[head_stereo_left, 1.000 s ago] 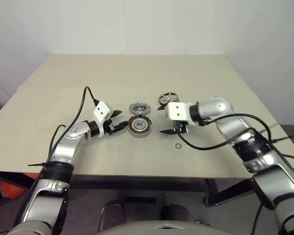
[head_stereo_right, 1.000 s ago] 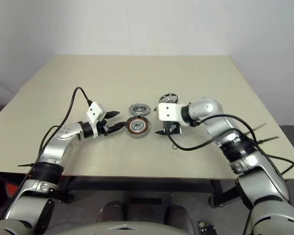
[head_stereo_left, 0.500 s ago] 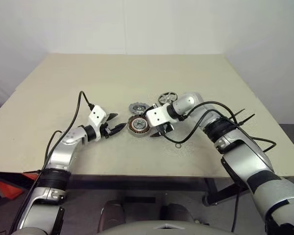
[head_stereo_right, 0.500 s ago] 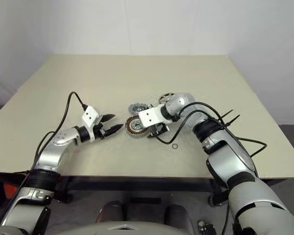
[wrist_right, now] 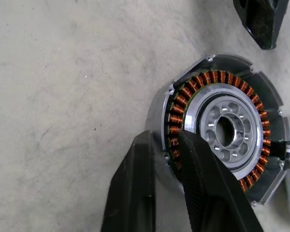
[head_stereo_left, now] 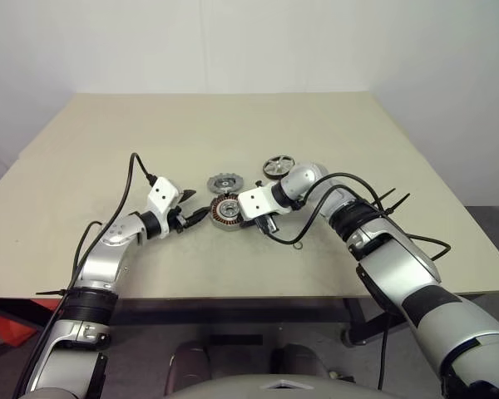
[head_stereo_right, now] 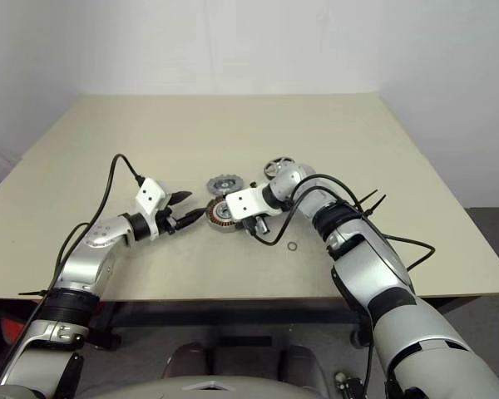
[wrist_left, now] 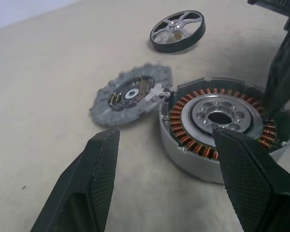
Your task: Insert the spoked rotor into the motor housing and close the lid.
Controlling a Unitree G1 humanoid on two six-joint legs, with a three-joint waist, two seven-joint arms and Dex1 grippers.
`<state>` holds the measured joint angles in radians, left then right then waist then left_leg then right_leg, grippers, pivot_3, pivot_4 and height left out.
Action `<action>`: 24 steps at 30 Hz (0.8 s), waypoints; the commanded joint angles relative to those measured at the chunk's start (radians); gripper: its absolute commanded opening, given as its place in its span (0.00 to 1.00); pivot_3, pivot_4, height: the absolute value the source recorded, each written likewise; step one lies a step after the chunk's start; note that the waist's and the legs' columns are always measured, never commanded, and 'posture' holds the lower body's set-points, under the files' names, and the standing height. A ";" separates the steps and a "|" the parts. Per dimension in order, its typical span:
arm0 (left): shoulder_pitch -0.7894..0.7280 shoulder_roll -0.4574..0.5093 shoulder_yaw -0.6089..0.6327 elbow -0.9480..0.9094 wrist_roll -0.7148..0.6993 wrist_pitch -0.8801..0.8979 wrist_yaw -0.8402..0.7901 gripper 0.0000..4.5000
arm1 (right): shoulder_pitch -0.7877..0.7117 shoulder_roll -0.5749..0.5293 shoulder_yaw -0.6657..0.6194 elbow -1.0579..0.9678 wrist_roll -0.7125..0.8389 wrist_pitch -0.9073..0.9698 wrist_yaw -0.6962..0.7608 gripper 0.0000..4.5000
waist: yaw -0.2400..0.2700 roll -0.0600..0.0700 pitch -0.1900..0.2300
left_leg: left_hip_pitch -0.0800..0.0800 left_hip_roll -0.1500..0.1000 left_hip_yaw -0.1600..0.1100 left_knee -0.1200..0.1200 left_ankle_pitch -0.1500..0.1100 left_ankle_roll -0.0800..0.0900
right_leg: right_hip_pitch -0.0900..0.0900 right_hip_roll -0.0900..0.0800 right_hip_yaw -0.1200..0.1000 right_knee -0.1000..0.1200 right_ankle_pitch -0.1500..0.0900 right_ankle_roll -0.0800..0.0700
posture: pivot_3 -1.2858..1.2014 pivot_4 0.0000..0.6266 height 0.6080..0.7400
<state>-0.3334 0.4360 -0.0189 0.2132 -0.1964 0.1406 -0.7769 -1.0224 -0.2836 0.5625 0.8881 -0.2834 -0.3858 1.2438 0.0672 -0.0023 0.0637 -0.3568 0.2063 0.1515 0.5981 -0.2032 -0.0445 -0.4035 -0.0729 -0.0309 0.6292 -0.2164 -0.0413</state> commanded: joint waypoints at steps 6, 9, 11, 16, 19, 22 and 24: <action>-0.030 0.011 0.017 -0.015 -0.004 -0.010 0.003 0.72 | 0.000 -0.025 -0.033 -0.039 0.020 0.004 0.038 0.01 | 0.002 0.000 0.000 | 0.000 0.000 0.000 0.000 0.000 0.000 | 0.000 0.000 0.000 0.000 0.000 0.000 | 0.52 0.00 1.00; -0.042 0.011 0.015 -0.001 0.000 -0.014 0.002 0.72 | 0.009 -0.033 -0.041 -0.069 0.027 0.012 0.043 0.01 | 0.004 0.000 0.000 | -0.001 0.000 0.000 0.000 0.000 0.000 | 0.000 0.000 0.000 0.000 0.000 0.000 | 0.52 0.00 1.00; -0.048 0.010 0.014 0.006 0.001 -0.016 0.002 0.72 | 0.015 -0.043 -0.045 -0.094 0.031 0.019 0.049 0.01 | 0.004 0.000 0.000 | -0.002 0.000 0.000 0.000 0.000 0.001 | -0.001 0.000 0.000 -0.001 0.000 0.000 | 0.52 0.00 1.00; -0.061 0.005 0.009 0.026 0.007 -0.025 0.003 0.72 | 0.044 -0.089 -0.059 -0.200 0.059 0.050 0.090 0.01 | 0.005 0.000 0.000 | -0.004 0.000 0.000 0.000 -0.001 0.002 | -0.001 0.000 -0.001 -0.003 0.000 0.000 | 0.52 0.00 1.00; -0.066 0.002 0.009 0.038 0.009 -0.032 0.004 0.72 | 0.078 -0.135 -0.068 -0.294 0.077 0.081 0.129 0.01 | 0.007 0.000 0.000 | -0.006 0.000 0.000 0.000 -0.001 0.003 | -0.002 0.000 -0.001 -0.004 0.000 0.000 | 0.52 0.00 1.00; -0.069 -0.001 0.009 0.044 0.011 -0.036 0.004 0.72 | 0.114 -0.178 -0.069 -0.377 0.095 0.116 0.170 0.01 | 0.009 0.000 0.000 | -0.007 0.000 -0.001 0.000 -0.002 0.003 | -0.003 0.000 -0.001 -0.005 0.000 0.000 | 0.52 0.00 1.00; -0.071 -0.003 0.008 0.046 0.012 -0.038 0.004 0.72 | 0.129 -0.199 -0.065 -0.397 0.088 0.120 0.172 0.01 | 0.009 0.000 0.000 | -0.007 0.000 -0.001 0.000 -0.002 0.003 | -0.003 0.000 -0.001 -0.005 0.000 0.000 | 0.52 0.00 1.00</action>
<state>-0.3800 0.4312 -0.0207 0.2695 -0.1818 0.1252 -0.7760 -0.8816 -0.4683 0.5316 0.5458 -0.2242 -0.2702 1.4076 0.0767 -0.0026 0.0639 -0.3642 0.2061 0.1509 0.5983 -0.2046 -0.0415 -0.4068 -0.0730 -0.0325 0.6248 -0.2162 -0.0412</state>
